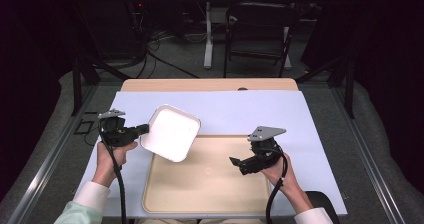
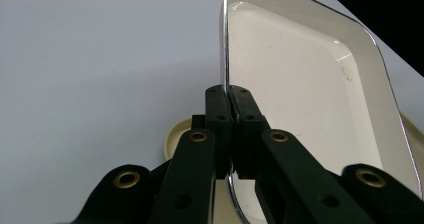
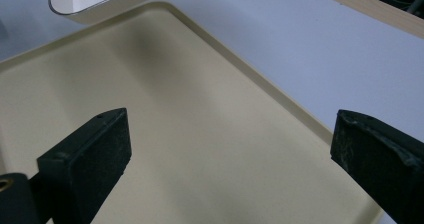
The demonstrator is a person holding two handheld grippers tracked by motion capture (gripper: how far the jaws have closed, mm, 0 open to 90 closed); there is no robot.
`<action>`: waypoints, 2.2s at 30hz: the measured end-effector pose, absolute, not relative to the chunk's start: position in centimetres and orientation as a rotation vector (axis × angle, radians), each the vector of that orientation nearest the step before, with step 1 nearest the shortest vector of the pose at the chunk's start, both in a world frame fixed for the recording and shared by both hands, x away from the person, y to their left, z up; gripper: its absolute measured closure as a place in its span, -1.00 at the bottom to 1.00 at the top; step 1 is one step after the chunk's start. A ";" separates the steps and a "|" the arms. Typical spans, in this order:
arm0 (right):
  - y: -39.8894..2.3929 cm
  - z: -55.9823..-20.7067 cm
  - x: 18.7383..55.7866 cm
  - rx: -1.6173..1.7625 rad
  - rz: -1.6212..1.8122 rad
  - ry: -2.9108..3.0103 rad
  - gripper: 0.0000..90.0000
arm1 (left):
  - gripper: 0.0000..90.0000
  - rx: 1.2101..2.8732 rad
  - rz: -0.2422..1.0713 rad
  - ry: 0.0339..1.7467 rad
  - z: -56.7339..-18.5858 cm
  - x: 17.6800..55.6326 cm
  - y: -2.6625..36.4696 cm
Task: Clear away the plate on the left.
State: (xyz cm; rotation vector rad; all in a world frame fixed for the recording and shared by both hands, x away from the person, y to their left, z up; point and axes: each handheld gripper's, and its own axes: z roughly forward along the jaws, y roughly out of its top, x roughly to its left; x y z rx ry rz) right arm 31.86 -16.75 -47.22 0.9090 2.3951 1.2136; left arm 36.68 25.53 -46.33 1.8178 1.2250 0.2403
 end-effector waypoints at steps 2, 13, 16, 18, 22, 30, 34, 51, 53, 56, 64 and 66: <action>-16.3 -47.2 32.2 0.910 1.223 2.402 -0.95 | 0.96 1.812 0.236 1.225 -46.3 36.7 25.3; -14.5 -47.2 33.1 0.914 1.250 2.422 -0.94 | 0.96 1.816 0.226 1.198 -46.4 36.3 23.9; -14.0 -47.2 33.2 0.909 1.264 2.429 -0.94 | 0.96 1.813 0.228 1.199 -46.5 36.3 23.4; -13.7 -47.1 33.2 0.902 1.273 2.434 -0.93 | 0.96 1.816 0.229 1.196 -46.5 36.2 23.1; -13.0 -47.1 33.2 0.891 1.293 2.443 -0.93 | 0.96 1.825 0.229 1.181 -46.5 36.3 22.4; -11.9 -47.3 33.4 0.915 1.330 2.474 -0.92 | 0.96 1.848 0.228 1.149 -46.7 36.1 21.1; -11.2 -47.5 33.5 0.924 1.311 2.490 -0.90 | 0.96 1.849 0.227 1.134 -46.8 35.8 20.5; -11.0 -48.0 34.4 1.109 1.289 2.465 -0.26 | 0.96 1.834 0.191 1.104 -47.3 35.1 19.1; -11.1 -47.9 34.3 1.112 1.285 2.460 -0.18 | 0.96 1.839 0.196 1.098 -47.3 35.0 19.0; -11.2 -47.8 34.3 1.106 1.288 2.454 -0.06 | 0.95 1.848 0.197 1.096 -47.4 34.9 19.0; -11.6 -47.6 34.1 1.103 1.287 2.441 0.23 | 0.94 1.890 0.192 1.078 -47.7 34.0 18.9; -11.7 -47.5 34.0 1.101 1.289 2.436 0.27 | 0.93 1.895 0.180 1.077 -47.8 33.9 18.9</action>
